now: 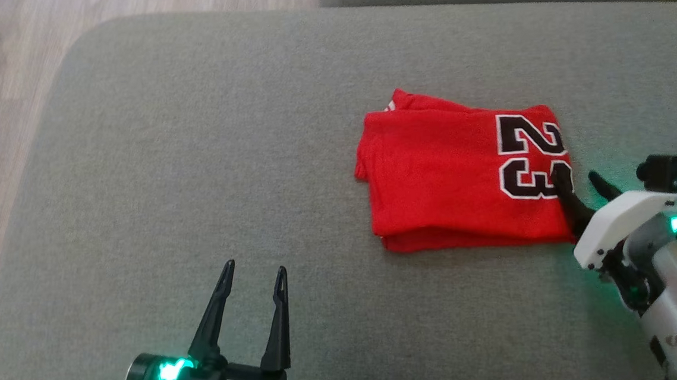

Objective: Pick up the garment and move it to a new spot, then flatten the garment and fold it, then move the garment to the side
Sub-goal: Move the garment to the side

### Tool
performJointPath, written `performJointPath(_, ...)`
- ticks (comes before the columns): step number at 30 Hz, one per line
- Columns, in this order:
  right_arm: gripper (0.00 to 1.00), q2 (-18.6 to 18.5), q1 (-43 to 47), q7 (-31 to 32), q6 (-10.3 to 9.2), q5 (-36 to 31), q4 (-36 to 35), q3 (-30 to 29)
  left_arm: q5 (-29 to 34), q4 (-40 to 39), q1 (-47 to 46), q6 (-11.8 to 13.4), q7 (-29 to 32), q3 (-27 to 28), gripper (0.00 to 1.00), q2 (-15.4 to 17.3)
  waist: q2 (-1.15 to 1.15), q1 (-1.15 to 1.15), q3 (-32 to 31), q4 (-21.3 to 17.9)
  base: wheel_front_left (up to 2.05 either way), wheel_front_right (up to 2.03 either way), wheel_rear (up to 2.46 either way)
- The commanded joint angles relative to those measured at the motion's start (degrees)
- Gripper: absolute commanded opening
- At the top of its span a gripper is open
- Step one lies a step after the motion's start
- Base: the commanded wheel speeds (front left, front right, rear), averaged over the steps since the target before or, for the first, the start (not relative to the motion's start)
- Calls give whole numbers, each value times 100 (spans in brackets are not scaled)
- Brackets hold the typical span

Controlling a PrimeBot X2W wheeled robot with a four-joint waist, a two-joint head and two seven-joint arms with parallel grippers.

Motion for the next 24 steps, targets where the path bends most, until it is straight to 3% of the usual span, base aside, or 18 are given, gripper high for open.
performJointPath(1, 19, -85, -166, 30, 39, 19, 153, 297, -55, -188, -207, 65, -29, 108, 100, -40, 0, -2, 156, 152, 0, 0, 0)
performJointPath(2, 0, -57, -197, -12, 39, 53, 230, 411, -62, -184, -222, 82, -29, 95, 100, -40, 0, -2, 165, 162, 0, 0, 0)
performJointPath(6, 0, -27, -308, -301, 39, 182, 319, 640, -78, -189, -246, 143, -29, 99, 100, -40, 0, -2, 206, 120, 0, 0, 0)
performJointPath(9, 0, -237, -532, -551, 39, 89, 347, 853, -66, -244, -281, 204, -29, 143, 100, -40, 0, -2, 275, -60, 0, 0, 0)
performJointPath(16, 0, -1167, -1321, -510, 39, -235, 310, 1255, 163, -402, -589, 274, -29, 180, 100, -40, 0, -2, 632, -688, 0, 0, 0)
performJointPath(24, 0, -2582, -1911, -234, 39, -262, 204, 1296, 370, -356, -959, 243, -29, 129, 100, 1, 0, -2, 1148, -1121, 0, 0, 0)
